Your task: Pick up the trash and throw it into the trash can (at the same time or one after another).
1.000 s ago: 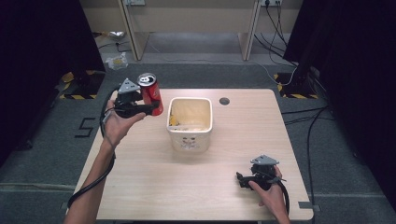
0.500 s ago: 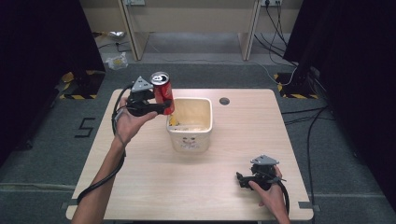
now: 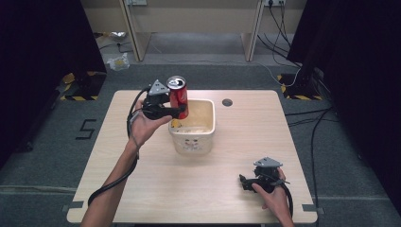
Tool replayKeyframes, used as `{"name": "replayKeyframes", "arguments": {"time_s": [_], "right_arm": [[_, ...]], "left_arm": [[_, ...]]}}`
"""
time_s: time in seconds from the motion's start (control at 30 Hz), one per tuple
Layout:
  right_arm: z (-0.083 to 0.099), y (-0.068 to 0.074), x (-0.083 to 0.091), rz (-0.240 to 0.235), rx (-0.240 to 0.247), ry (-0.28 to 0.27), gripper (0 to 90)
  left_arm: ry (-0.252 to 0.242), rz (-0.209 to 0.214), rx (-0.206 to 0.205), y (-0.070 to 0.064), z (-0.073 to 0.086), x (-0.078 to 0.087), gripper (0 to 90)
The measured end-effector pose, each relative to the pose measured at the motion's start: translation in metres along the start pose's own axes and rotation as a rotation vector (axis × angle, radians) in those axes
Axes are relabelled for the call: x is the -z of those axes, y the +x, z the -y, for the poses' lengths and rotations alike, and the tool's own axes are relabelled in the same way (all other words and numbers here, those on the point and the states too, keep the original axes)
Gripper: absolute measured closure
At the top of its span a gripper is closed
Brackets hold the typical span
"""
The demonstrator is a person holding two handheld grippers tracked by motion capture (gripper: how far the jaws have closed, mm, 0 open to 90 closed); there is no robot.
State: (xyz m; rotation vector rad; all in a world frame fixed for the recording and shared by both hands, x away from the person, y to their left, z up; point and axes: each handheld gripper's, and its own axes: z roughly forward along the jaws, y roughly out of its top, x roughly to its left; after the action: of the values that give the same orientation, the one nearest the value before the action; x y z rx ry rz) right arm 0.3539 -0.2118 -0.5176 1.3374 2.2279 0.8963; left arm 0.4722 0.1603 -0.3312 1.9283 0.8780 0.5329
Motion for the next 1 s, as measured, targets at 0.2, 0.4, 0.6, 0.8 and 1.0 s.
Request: {"name": "replayKeyframes", "arguments": {"time_s": [0.2, 0.4, 0.6, 0.8, 1.0], "right_arm": [[0.000, 0.000, 0.000, 0.000, 0.001, 0.002, 0.0], [0.000, 0.000, 0.000, 0.000, 0.002, 0.002, 0.0], [0.000, 0.000, 0.000, 0.001, 0.004, 0.001, 0.0], [0.000, 0.000, 0.000, 0.001, 0.003, 0.002, 0.0], [0.000, 0.000, 0.000, 0.001, 0.003, 0.001, 0.0]], "left_arm": [[0.009, 0.017, 0.001, -0.008, 0.002, -0.011, 35.1], [0.028, 0.032, -0.007, -0.014, 0.004, -0.020, 34.9], [0.043, 0.038, 0.005, -0.015, 0.009, -0.028, 34.8], [0.072, 0.054, -0.013, -0.014, 0.013, -0.036, 34.6], [0.108, 0.059, 0.007, -0.013, 0.017, -0.039, 34.4]]}}
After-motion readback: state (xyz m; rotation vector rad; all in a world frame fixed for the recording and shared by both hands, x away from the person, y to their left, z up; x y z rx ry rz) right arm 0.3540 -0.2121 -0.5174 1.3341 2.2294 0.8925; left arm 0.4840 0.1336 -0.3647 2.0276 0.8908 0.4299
